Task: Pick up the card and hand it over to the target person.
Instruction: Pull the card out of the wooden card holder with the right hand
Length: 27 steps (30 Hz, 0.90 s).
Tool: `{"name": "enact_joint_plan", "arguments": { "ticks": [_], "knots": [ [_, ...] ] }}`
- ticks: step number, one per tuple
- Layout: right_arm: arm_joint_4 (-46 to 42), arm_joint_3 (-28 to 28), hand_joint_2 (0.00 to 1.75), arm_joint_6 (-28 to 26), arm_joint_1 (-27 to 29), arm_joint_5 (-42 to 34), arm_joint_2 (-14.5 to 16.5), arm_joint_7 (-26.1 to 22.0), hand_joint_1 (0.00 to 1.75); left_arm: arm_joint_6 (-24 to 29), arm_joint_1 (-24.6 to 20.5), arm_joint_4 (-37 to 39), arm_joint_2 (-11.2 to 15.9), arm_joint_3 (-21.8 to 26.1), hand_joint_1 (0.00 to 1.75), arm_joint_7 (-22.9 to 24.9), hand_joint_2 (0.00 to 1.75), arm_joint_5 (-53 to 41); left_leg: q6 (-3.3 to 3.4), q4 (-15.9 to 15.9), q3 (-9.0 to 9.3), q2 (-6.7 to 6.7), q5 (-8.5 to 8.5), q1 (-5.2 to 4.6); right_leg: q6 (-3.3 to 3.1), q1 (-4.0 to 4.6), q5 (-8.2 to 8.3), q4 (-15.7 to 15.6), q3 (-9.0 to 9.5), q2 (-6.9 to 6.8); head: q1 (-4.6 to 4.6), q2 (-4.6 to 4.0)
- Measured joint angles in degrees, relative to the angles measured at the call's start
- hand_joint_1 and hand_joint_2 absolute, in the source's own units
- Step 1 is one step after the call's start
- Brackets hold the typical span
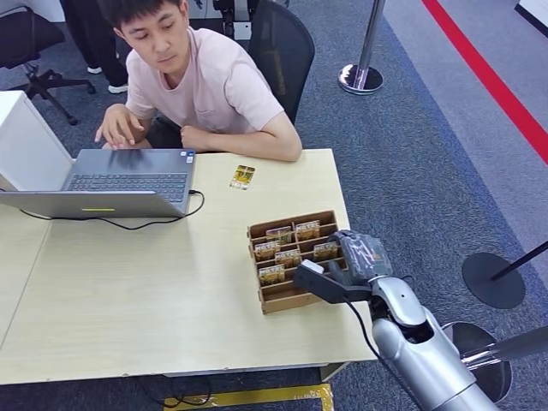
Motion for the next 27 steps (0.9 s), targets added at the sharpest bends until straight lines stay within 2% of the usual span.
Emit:
{"name": "enact_joint_plan", "arguments": {
  "ticks": [8,12,19,25,27],
  "knots": [
    [-0.58,0.25,1.75,-0.21,0.33,-0.50,-0.50,-0.37,1.02,-0.04,-0.06,0.01,0.14,-0.12,0.00,0.20,0.00,-0.17,0.00,0.00,0.00,0.03,0.00,0.00,0.00,0.00,0.00,0.01,-0.01,0.03,0.00,0.00],
    [-0.85,0.45,1.75,-0.38,-0.26,-0.76,-0.49,-0.50,1.15,0.10,-0.07,0.01,0.11,-0.10,0.00,0.78,0.00,-0.25,0.00,0.03,0.02,0.04,-0.03,0.00,0.01,-0.01,-0.02,0.04,0.00,0.04,0.00,0.00],
    [-2.50,-0.13,1.75,-0.91,0.74,-1.35,-1.10,-0.66,1.07,0.00,0.14,0.03,0.21,-0.25,0.00,0.75,0.00,-0.45,0.00,-0.01,-0.01,0.09,0.02,0.00,-0.02,0.00,0.05,0.00,-0.05,0.09,0.00,0.00],
    [-3.97,-0.62,1.75,-1.06,1.70,-1.38,-1.53,-0.65,1.15,-0.09,0.07,0.03,0.13,-0.55,0.00,0.65,0.00,-0.74,-0.01,0.01,0.00,0.06,-0.01,0.00,-0.01,0.00,0.01,0.02,-0.03,0.06,0.00,0.00],
    [-4.16,-0.70,1.75,-1.07,1.89,-1.38,-1.62,-0.66,1.24,-0.07,0.05,0.03,0.09,-0.62,0.00,0.63,0.00,-0.82,-0.01,0.05,0.03,0.01,-0.06,0.00,0.02,0.00,-0.06,0.07,0.01,0.03,0.00,0.00]
  ]
}}
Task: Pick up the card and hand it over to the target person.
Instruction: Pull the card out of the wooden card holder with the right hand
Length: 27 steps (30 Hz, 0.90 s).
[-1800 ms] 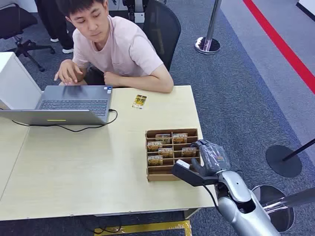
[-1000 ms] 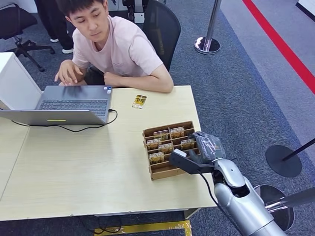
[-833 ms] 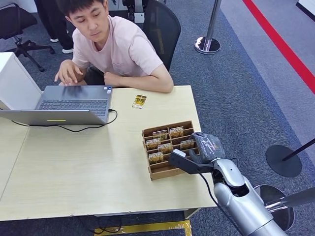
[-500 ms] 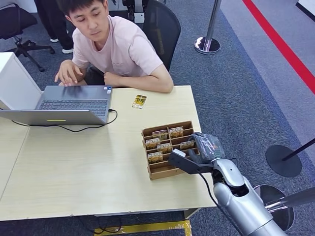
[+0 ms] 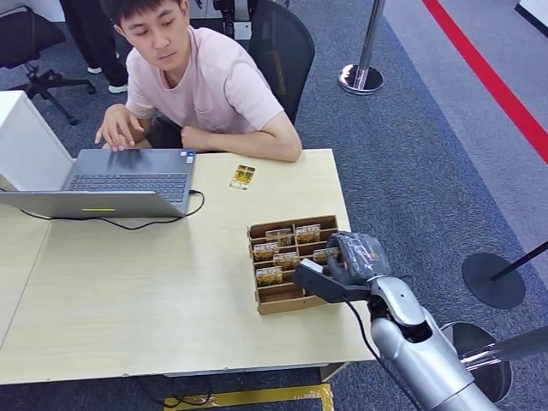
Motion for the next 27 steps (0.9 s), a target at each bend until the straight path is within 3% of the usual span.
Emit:
{"name": "enact_joint_plan", "arguments": {
  "ticks": [4,10,14,22,27],
  "knots": [
    [-0.33,-0.30,1.75,-0.02,0.43,0.00,-0.08,-0.03,1.55,0.07,0.01,0.01,-0.03,-0.12,0.00,0.15,0.00,-0.17,0.00,-0.01,-0.01,0.04,0.02,0.00,-0.02,0.00,0.03,-0.01,-0.02,0.03,0.00,0.00],
    [-0.80,-0.85,1.75,-0.07,0.97,0.17,-0.07,0.07,1.58,0.13,0.11,-0.12,0.10,-0.27,0.00,-1.10,0.00,-0.23,0.00,-0.04,-0.03,0.08,0.05,0.00,-0.04,0.01,0.07,-0.04,-0.06,0.07,0.00,0.00],
    [-0.80,-0.97,1.75,0.05,0.80,0.47,0.19,0.17,1.58,-0.15,0.07,-0.03,0.32,-0.68,0.00,-1.40,1.75,-0.58,0.00,-0.06,-0.04,0.11,0.08,0.01,-0.06,0.02,0.10,-0.06,-0.08,0.09,0.00,0.00],
    [-3.05,-2.06,1.75,-1.81,2.17,0.67,0.34,-0.83,1.57,0.40,0.12,-0.21,0.58,0.54,0.00,-3.23,1.75,0.77,-0.01,-0.02,-0.02,0.08,0.02,0.02,-0.03,0.02,0.04,0.00,-0.05,0.08,0.00,0.00],
    [-7.19,-5.05,1.75,-5.83,2.46,-2.15,0.69,-4.73,1.57,0.41,0.07,-0.16,0.41,0.86,0.00,-2.71,1.75,0.93,-0.01,-0.04,-0.04,0.13,0.05,0.02,-0.06,0.02,0.09,-0.03,-0.08,0.12,0.00,0.00]
  ]
}}
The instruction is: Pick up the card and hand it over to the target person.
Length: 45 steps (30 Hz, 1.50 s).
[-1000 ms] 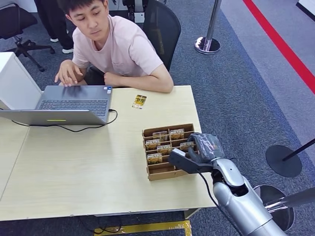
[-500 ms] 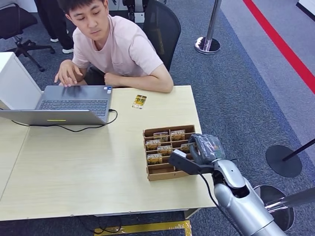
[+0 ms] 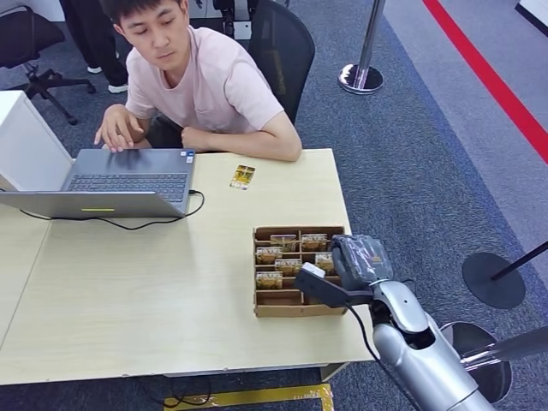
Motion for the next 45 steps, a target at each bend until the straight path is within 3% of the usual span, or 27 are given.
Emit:
{"name": "enact_joint_plan", "arguments": {
  "ticks": [5,12,16,21,26,32,37,45],
  "knots": [
    [-3.72,-2.98,1.75,-5.75,-0.27,-3.53,1.07,-5.11,1.57,0.13,-0.31,0.00,-0.31,0.11,0.00,0.61,1.75,-0.01,0.01,0.05,0.05,-0.17,-0.07,-0.04,0.07,-0.05,-0.12,0.07,0.10,-0.16,0.00,0.00],
    [-5.48,-4.53,1.75,-8.20,1.07,-4.47,2.06,-6.65,1.57,-0.03,-0.38,0.01,-0.19,0.41,0.00,0.71,1.75,0.26,0.01,0.03,0.03,-0.12,-0.04,-0.03,0.04,-0.04,-0.08,0.05,0.07,-0.11,0.00,0.00],
    [-4.91,-5.22,1.75,-13.13,1.23,-3.56,4.15,-10.83,1.57,0.06,-0.39,0.00,-0.21,0.39,0.00,1.02,1.75,0.15,0.01,0.01,0.01,-0.08,-0.01,-0.03,0.02,-0.03,-0.04,0.03,0.03,-0.08,0.00,0.00],
    [-1.38,-4.91,1.75,-21.72,0.87,-3.42,5.76,-17.27,1.57,0.10,-0.49,-0.06,-0.25,-0.11,0.00,0.88,1.75,-0.42,0.01,0.04,0.02,-0.12,-0.04,-0.04,0.04,-0.05,-0.08,0.06,0.05,-0.11,0.00,0.00],
    [7.46,-3.81,1.75,-29.84,-1.39,-4.19,7.89,-23.38,1.57,-0.06,-0.59,0.05,0.00,-1.10,0.00,0.66,1.75,-1.44,0.01,0.04,0.01,-0.10,-0.03,-0.04,0.04,-0.05,-0.06,0.07,0.03,-0.09,0.00,0.00],
    [18.46,-12.25,1.75,-31.21,-5.79,-1.61,17.23,-33.75,1.57,-0.03,-0.53,0.20,0.25,-1.91,0.00,0.50,1.75,-2.28,0.01,0.02,-0.01,-0.07,0.00,-0.04,0.02,-0.04,-0.03,0.05,0.00,-0.06,0.00,0.00],
    [26.38,-26.22,1.75,-31.21,-11.89,5.48,26.33,-43.56,1.57,-0.10,-0.52,0.32,0.33,-2.65,0.00,0.44,1.75,-3.10,0.01,0.02,-0.04,-0.06,0.03,-0.03,0.00,-0.03,0.00,0.05,-0.04,-0.06,0.00,0.00],
    [32.41,-36.01,1.75,-31.21,-19.73,18.42,31.09,-44.18,1.57,-0.10,-0.65,0.43,0.31,-3.49,0.00,1.44,1.75,-4.10,0.01,0.11,-0.05,-0.16,-0.01,-0.03,0.07,-0.04,-0.09,0.13,0.01,-0.16,0.00,0.00]
  ]
}}
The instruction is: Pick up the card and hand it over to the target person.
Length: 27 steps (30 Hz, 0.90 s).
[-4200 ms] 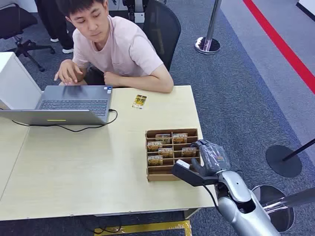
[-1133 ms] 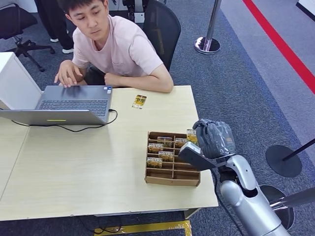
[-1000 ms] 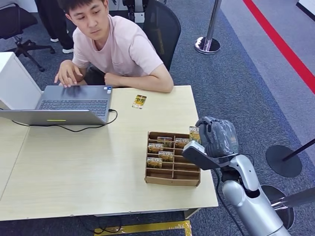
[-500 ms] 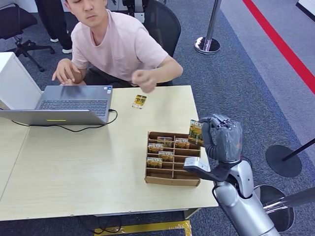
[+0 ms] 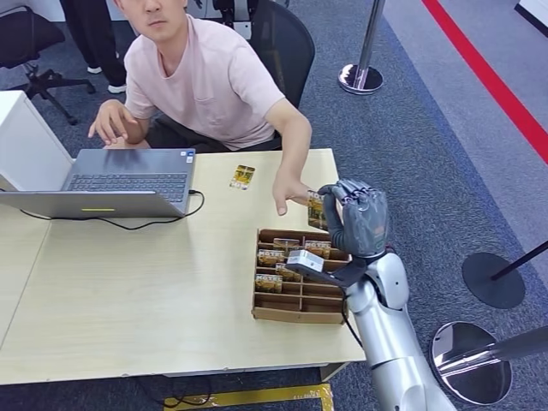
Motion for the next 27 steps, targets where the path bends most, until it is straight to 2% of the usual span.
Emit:
{"name": "enact_joint_plan", "arguments": {
  "ticks": [5,12,16,21,25,27],
  "knots": [
    [2.76,-4.15,1.75,0.00,-3.48,6.34,1.38,0.81,1.57,0.16,-0.10,0.05,-0.26,-0.25,0.00,-0.06,1.75,-0.27,0.00,-0.01,-0.05,-0.03,0.04,-0.01,-0.03,0.00,0.02,-0.01,-0.03,-0.04,0.00,0.00],
    [6.26,-3.55,1.75,0.00,-5.61,9.56,0.85,4.89,1.57,0.03,-0.04,0.08,-0.32,-0.65,0.00,-0.96,1.75,-0.62,0.00,-0.02,0.00,-0.07,0.01,-0.01,0.00,-0.01,-0.01,-0.02,0.03,-0.08,0.00,0.00],
    [7.30,-2.77,1.75,0.00,-6.34,9.61,0.54,5.93,0.00,-0.69,-0.08,0.14,-0.04,-0.99,0.00,-1.91,1.75,-0.82,0.01,-0.01,-0.05,-0.04,0.03,0.00,-0.02,0.00,0.02,-0.03,-0.02,-0.05,0.00,0.00],
    [8.50,-2.00,1.75,0.00,-6.48,9.17,-0.02,7.01,0.00,0.96,-0.13,-0.03,-0.02,-0.32,0.00,-2.35,1.75,-0.02,0.01,-0.05,-0.06,-0.06,0.07,0.00,-0.04,0.01,0.05,-0.07,-0.02,-0.07,0.00,0.00],
    [8.75,-1.88,1.75,0.00,-6.65,8.78,-0.14,7.10,0.00,0.40,-0.14,0.19,0.01,-0.06,0.00,-2.00,0.00,0.22,0.00,-0.06,-0.07,-0.07,0.08,0.00,-0.05,0.02,0.06,-0.08,-0.03,-0.09,0.00,0.00],
    [9.10,-2.44,1.75,0.00,-7.08,8.03,0.04,6.91,0.00,0.22,-0.11,0.14,0.01,0.02,0.00,-1.49,0.00,0.25,0.00,-0.02,-0.06,-0.08,0.05,0.00,-0.03,0.01,0.02,-0.04,-0.03,-0.09,0.00,0.00]
  ]
}}
